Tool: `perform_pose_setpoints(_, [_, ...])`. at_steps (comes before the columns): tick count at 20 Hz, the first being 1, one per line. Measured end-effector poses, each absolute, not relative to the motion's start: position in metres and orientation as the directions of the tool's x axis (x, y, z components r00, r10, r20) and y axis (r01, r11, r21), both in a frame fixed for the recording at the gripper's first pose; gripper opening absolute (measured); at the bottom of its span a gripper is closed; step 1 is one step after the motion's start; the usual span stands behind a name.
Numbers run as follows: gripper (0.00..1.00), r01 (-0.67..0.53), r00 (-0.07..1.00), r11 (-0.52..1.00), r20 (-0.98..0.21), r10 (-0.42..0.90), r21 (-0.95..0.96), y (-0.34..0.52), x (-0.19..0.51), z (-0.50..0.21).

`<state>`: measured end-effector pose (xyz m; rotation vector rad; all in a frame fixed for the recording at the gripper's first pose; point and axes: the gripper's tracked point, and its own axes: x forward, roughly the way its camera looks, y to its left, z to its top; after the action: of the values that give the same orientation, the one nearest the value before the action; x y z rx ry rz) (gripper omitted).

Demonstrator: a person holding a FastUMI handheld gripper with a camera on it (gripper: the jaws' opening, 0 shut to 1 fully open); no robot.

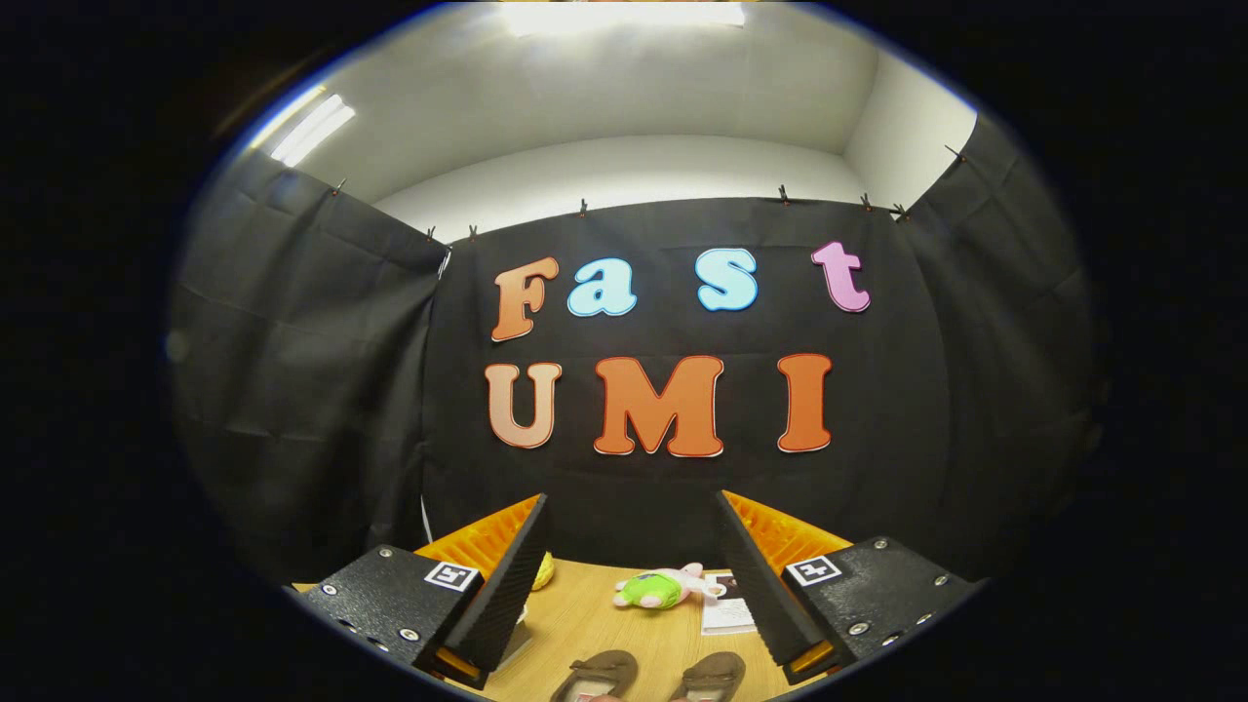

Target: Open the storage box then place both shoes into the box .Put the left shoe in first, then the right shoe, with the right side of both shoes facing outward in a uniform manner.

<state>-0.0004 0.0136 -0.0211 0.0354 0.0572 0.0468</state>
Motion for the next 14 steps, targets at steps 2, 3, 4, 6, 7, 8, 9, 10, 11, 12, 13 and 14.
perform_pose_setpoints(2, [0.99, -0.059, 0.995, 0.997, -0.078, 0.063, 0.052, 0.019, 0.0, -0.028])
perform_pose_setpoints(3, [0.99, -0.068, 0.993, 0.996, -0.096, 0.074, 0.061, 0.022, 0.001, -0.034])
perform_pose_setpoints(4, [0.99, -0.076, 0.989, 0.995, -0.119, 0.084, 0.07, 0.026, 0.0, -0.042])
perform_pose_setpoints(6, [0.99, -0.088, 0.981, 0.992, -0.168, 0.102, 0.092, 0.032, 0.001, -0.058])
perform_pose_setpoints(7, [0.99, -0.096, 0.974, 0.99, -0.194, 0.115, 0.104, 0.037, 0.002, -0.066])
perform_pose_setpoints(8, [0.99, -0.105, 0.966, 0.987, -0.222, 0.129, 0.117, 0.043, 0.002, -0.074])
perform_pose_setpoints(9, [0.99, -0.121, 0.956, 0.984, -0.25, 0.151, 0.133, 0.049, 0.002, -0.082])
perform_pose_setpoints(10, [0.99, -0.139, 0.945, 0.978, -0.275, 0.178, 0.155, 0.059, 0.0, -0.093])
perform_pose_setpoints(11, [0.99, -0.162, 0.93, 0.97, -0.299, 0.212, 0.183, 0.069, -0.001, -0.101])
perform_pose_setpoints(12, [0.99, -0.184, 0.913, 0.959, -0.325, 0.248, 0.214, 0.08, -0.003, -0.11])
perform_pose_setpoints(13, [0.99, -0.204, 0.892, 0.948, -0.353, 0.284, 0.246, 0.09, -0.005, -0.12])
perform_pose_setpoints(14, [0.99, -0.22, 0.868, 0.936, -0.382, 0.316, 0.276, 0.101, -0.008, -0.132])
